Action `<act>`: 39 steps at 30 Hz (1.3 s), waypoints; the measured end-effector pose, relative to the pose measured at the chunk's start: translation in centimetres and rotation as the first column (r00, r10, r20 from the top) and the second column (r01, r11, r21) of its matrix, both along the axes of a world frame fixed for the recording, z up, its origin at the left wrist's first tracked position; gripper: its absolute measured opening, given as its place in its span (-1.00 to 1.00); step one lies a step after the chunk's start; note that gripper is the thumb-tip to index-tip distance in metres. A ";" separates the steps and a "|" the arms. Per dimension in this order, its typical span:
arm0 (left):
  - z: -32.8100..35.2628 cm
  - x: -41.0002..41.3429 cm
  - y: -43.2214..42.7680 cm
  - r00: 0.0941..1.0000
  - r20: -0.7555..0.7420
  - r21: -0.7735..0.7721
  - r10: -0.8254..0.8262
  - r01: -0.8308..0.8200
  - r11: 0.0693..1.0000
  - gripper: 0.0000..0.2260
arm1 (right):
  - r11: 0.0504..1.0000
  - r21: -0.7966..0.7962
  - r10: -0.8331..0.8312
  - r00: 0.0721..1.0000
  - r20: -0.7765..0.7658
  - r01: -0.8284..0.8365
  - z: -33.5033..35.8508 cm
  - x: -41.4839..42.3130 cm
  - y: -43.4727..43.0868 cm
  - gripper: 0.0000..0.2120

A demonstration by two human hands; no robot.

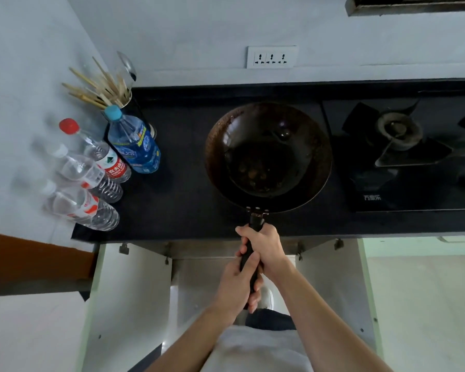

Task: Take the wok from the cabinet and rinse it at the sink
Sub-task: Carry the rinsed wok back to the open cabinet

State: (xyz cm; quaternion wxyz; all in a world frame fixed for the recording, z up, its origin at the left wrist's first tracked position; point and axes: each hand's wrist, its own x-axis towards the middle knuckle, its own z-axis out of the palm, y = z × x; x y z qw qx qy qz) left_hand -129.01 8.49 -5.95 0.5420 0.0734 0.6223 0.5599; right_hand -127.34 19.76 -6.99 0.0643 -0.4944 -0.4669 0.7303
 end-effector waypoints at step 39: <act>-0.3 -3.4 8.1 0.996 0.082 -0.071 0.034 -0.028 0.997 -0.69 | 0.978 -0.206 0.043 0.998 0.040 -0.034 -1.0 -3.6 8.6 -0.84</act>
